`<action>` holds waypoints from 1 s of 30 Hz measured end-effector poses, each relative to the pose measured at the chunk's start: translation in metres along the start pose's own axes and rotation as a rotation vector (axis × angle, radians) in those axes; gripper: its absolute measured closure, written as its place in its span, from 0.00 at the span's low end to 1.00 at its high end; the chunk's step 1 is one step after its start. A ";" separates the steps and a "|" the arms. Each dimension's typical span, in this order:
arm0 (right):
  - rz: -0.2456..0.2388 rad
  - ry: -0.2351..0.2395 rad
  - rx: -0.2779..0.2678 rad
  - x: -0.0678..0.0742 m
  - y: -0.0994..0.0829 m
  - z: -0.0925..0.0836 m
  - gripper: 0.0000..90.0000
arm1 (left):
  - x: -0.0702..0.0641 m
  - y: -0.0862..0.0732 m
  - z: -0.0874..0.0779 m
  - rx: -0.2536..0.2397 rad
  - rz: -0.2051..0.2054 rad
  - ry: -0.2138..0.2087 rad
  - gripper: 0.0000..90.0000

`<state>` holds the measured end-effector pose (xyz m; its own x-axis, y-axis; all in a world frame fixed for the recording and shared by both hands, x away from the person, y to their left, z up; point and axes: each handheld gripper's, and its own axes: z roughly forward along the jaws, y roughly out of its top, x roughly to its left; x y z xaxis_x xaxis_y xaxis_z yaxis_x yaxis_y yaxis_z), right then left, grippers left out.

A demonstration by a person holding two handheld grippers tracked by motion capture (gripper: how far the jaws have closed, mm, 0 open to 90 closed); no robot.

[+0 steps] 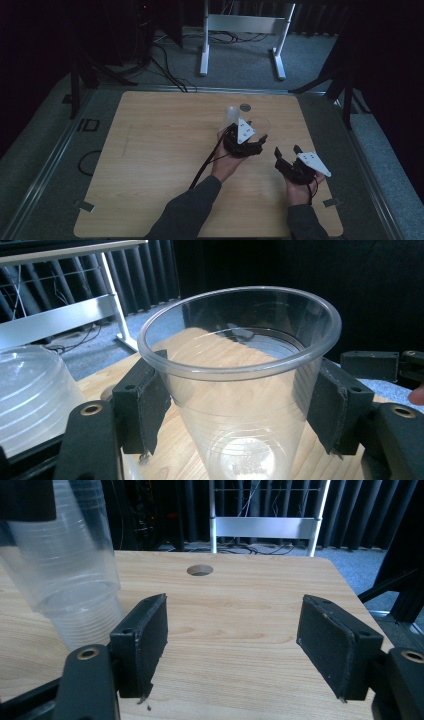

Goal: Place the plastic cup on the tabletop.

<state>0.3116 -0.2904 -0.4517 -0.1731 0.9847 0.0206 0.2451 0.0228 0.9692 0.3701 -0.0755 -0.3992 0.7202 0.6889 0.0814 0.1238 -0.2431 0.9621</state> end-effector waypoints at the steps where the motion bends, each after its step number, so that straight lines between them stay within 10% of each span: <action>1: 0.001 0.000 0.000 0.000 0.000 0.000 0.31 | 0.000 -0.002 0.001 0.001 0.002 0.004 0.35; 30: 0.003 -0.006 -0.003 0.000 0.000 -0.001 0.31 | -0.001 -0.034 0.016 0.036 -0.014 0.065 0.35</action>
<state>0.3111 -0.2906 -0.4518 -0.1671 0.9857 0.0220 0.2425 0.0194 0.9700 0.3760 -0.0795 -0.4365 0.6725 0.7351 0.0854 0.1595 -0.2567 0.9532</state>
